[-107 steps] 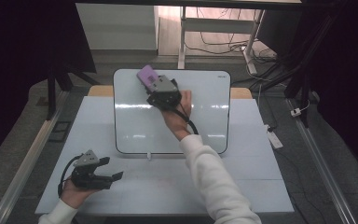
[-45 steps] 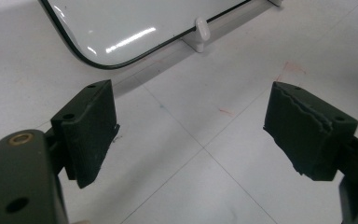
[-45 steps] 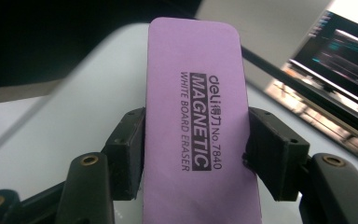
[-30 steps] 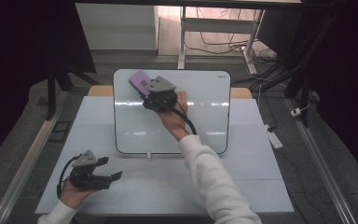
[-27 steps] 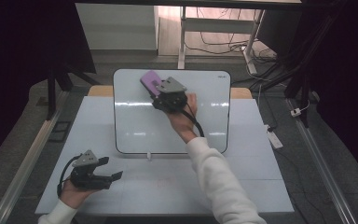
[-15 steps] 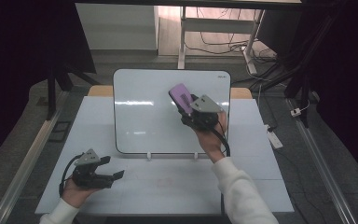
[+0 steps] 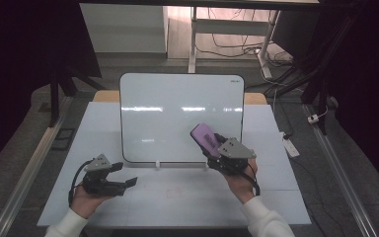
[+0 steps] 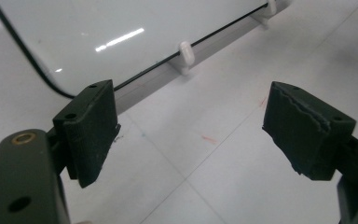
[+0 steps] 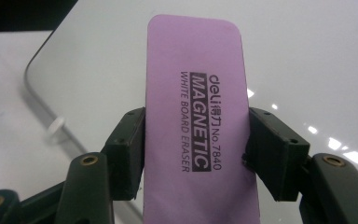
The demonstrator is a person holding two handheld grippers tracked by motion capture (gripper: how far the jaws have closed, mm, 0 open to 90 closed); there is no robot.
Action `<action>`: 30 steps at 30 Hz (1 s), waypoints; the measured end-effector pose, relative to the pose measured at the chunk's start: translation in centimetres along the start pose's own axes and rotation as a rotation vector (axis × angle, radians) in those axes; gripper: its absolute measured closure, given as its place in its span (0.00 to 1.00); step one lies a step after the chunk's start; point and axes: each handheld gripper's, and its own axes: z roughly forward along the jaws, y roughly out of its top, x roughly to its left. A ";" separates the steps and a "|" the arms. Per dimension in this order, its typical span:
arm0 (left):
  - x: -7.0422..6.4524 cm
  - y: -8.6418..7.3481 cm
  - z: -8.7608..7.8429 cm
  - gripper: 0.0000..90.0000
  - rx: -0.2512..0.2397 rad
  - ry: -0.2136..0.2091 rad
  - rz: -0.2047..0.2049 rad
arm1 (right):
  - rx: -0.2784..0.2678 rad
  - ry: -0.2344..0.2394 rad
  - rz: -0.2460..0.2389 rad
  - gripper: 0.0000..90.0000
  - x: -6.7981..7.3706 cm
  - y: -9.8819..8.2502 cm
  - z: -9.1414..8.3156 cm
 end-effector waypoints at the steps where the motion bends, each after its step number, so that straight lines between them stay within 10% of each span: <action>1: -0.1 0.2 0.1 0.21 -0.001 -0.003 0.002 | 0.003 0.002 -0.007 0.44 0.2 -0.3 -0.2; 30: -2.5 6.0 2.8 0.27 -0.034 -0.188 0.002 | 0.012 0.064 -0.014 0.44 0.9 -4.0 -2.0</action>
